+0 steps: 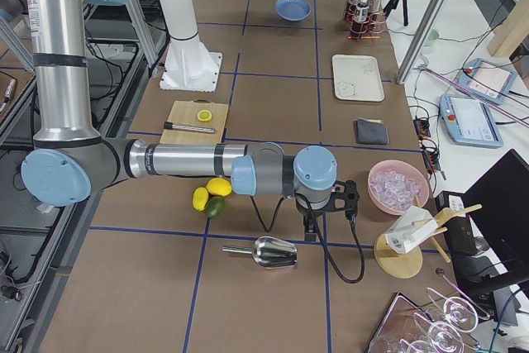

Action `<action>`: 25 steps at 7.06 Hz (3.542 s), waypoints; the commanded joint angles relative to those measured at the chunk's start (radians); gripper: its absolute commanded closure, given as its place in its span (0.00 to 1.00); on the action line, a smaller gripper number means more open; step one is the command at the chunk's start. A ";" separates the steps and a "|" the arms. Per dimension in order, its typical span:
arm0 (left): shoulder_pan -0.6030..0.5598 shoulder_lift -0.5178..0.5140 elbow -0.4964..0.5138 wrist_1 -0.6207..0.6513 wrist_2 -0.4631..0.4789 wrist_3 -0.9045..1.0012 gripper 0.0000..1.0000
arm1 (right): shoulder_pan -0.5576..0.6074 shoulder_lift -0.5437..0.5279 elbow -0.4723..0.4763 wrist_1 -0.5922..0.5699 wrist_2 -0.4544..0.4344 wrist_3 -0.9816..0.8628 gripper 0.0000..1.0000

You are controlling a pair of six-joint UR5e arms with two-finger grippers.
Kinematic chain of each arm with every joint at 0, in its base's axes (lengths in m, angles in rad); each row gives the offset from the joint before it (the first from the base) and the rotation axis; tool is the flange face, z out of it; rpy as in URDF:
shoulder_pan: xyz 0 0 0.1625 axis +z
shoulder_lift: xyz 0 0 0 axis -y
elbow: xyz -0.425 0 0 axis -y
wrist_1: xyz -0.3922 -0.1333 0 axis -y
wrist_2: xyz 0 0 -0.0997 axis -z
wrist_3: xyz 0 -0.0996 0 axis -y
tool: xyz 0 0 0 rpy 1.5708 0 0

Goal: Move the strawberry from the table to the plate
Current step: 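Lift the blue plate with the left gripper and carry it to the table center, then release the plate and raise the left gripper while the right gripper descends to the strawberry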

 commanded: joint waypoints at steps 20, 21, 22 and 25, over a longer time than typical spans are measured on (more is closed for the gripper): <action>0.274 -0.477 -0.214 0.581 0.319 -0.311 0.00 | -0.665 -0.079 0.201 0.305 -0.342 0.731 0.00; 0.250 -0.477 -0.218 0.590 0.317 -0.294 0.00 | -0.683 -0.074 0.186 0.325 -0.344 0.731 0.00; 0.230 -0.464 -0.220 0.590 0.317 -0.269 0.00 | -0.692 -0.063 0.170 0.326 -0.344 0.731 0.00; 0.210 -0.450 -0.220 0.590 0.317 -0.234 0.00 | -0.726 -0.021 0.126 0.325 -0.344 0.731 0.02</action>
